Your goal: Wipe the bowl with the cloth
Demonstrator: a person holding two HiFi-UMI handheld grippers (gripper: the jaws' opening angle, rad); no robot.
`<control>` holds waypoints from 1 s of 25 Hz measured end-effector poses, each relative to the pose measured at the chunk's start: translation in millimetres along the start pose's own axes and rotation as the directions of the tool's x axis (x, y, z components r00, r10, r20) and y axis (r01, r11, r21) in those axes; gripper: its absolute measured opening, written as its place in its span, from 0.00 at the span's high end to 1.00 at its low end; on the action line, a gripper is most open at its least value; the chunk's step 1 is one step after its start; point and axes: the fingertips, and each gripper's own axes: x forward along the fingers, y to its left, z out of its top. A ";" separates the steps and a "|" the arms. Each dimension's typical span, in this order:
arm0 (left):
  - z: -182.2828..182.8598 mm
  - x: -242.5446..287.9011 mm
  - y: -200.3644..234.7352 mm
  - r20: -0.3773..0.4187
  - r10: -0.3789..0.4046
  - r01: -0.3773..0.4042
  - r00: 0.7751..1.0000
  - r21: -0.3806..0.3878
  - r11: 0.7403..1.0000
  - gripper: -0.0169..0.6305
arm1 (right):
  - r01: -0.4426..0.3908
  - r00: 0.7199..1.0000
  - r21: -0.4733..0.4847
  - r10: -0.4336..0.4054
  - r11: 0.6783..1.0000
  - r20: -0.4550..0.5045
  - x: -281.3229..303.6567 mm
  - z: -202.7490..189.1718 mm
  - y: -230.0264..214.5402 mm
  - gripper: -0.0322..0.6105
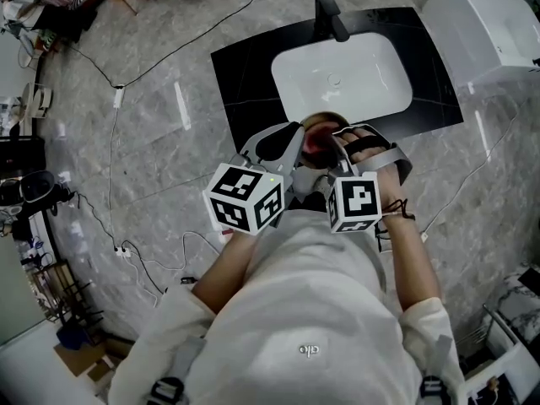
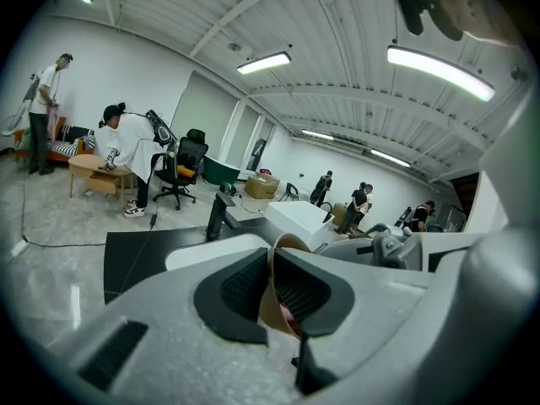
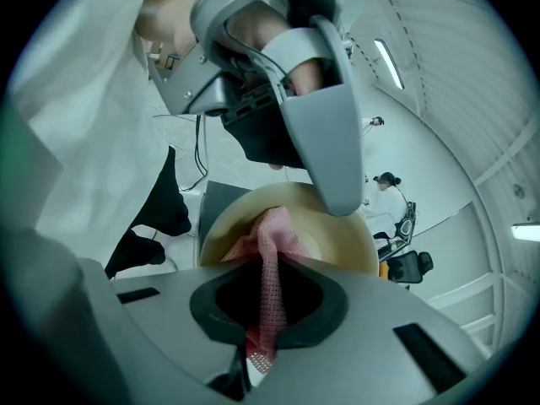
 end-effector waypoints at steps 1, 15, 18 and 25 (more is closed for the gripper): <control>-1.2 -1.8 3.7 -0.003 0.008 -0.008 1.000 -0.005 1.000 0.93 | -0.016 1.000 0.003 0.015 1.000 0.016 1.5 4.6 1.9 0.93; -25.4 -24.3 80.5 -0.077 0.105 -0.113 0.992 -0.112 0.987 0.94 | -0.046 0.926 0.428 -0.123 0.903 0.358 -19.9 52.5 -52.1 0.93; -27.3 -24.8 100.1 -0.093 0.109 -0.121 0.990 -0.138 0.983 0.94 | -0.028 0.883 0.583 -0.253 0.812 0.395 -30.7 47.3 -81.8 0.93; -45.6 -21.9 160.0 -0.153 0.118 -0.149 0.981 -0.210 0.966 0.94 | -0.083 0.846 0.823 -0.397 0.561 0.355 -32.4 22.0 -113.8 0.93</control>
